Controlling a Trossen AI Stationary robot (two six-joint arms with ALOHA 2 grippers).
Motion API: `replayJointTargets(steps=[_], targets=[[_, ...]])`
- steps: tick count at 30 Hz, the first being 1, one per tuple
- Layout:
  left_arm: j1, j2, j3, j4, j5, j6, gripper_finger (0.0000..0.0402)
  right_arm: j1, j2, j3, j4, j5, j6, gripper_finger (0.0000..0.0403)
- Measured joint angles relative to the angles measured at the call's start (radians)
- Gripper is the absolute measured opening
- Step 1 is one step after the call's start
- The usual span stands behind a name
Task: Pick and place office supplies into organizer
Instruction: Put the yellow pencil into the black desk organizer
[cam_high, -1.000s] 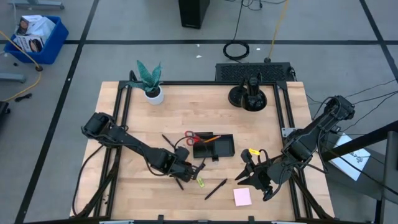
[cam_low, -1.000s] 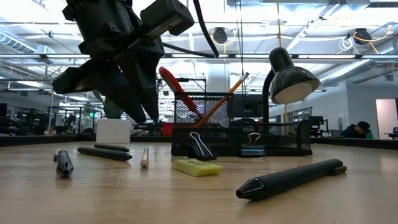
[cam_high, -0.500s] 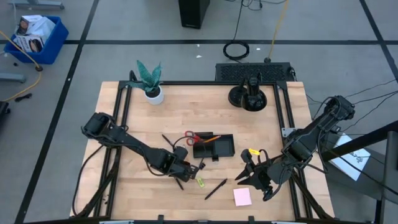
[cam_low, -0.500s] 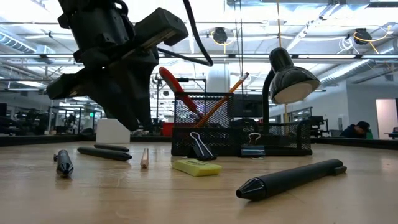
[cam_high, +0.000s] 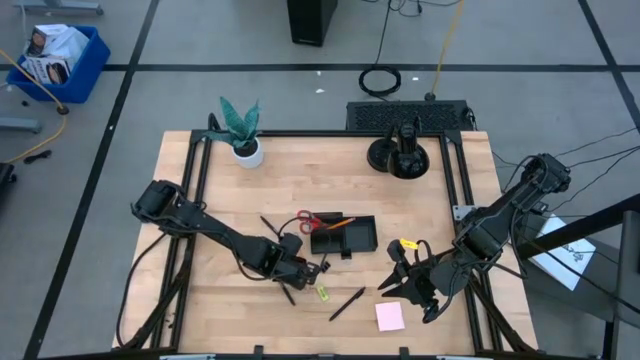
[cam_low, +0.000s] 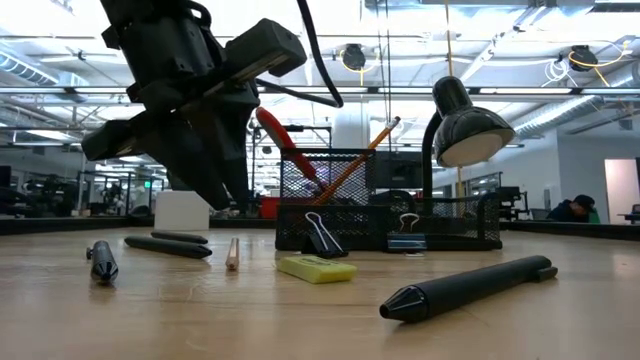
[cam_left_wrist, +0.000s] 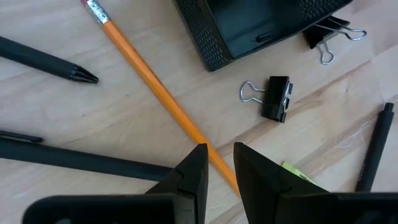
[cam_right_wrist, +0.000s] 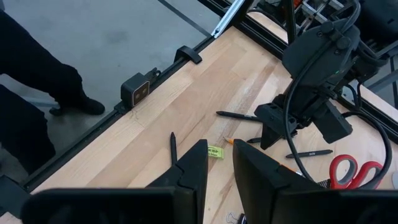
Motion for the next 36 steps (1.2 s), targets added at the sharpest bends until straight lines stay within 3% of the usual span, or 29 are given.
replayJointTargets(steps=[13,36], targets=[[0.007,0.068,0.000,0.008,0.008,-0.024,0.0081,0.000,0.000,0.000,0.000,0.000,0.018,0.0070],[0.041,0.069,0.000,0.051,0.029,-0.027,0.0081,0.000,0.000,0.000,0.000,-0.001,0.018,0.0070]])
